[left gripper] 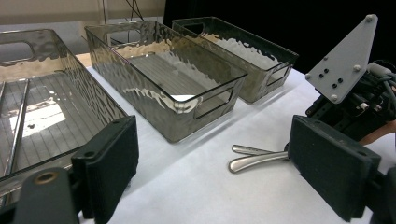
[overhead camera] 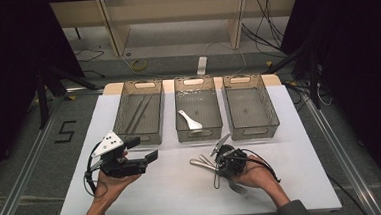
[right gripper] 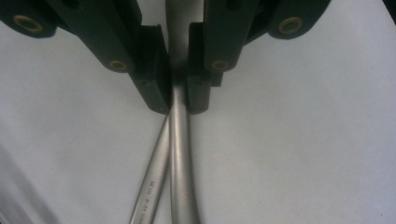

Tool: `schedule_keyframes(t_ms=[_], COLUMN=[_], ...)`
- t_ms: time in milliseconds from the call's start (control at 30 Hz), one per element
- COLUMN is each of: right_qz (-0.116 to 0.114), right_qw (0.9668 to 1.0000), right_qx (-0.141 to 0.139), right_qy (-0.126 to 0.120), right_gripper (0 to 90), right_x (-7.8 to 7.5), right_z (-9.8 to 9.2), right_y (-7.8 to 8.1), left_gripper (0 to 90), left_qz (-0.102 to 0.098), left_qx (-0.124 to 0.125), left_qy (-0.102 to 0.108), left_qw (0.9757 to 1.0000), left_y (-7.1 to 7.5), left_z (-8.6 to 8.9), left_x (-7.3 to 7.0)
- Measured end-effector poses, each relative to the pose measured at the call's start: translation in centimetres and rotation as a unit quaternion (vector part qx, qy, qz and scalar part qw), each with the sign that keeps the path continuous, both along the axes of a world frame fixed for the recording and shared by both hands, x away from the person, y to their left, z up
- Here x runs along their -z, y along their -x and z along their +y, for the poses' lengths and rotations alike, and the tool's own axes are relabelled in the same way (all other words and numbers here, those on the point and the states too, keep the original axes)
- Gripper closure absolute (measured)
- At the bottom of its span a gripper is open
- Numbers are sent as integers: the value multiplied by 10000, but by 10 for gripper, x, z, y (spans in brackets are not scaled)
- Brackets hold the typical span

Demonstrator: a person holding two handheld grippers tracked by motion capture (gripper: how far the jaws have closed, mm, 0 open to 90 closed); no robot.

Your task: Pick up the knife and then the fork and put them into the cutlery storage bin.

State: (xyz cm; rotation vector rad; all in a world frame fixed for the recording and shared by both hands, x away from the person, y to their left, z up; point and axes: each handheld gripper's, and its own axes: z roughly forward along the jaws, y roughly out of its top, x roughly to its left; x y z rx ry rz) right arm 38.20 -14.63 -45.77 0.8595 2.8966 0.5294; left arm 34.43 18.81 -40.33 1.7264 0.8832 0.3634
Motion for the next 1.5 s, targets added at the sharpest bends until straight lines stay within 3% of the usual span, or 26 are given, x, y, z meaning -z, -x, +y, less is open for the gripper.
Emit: schedule_keyframes(t_ms=[300,833,1500], right_qz=[2,-307,-777], right_qw=[10000,9986,9929], right_qx=[-64,216,542], right_qy=[29,-368,-721], right_gripper=[808,808,808], right_x=[-1,-22,-54], right_z=[-1,-21,-49], right_y=[0,-5,-14], left_gripper=[160,160,159], left_qz=[-6,5,2], left_qx=[-3,-32,-45], left_qy=[1,51,119], left_qw=[10000,10000,9999], left_y=[0,0,-1], left_z=[0,1,2], left_x=[0,0,-1])
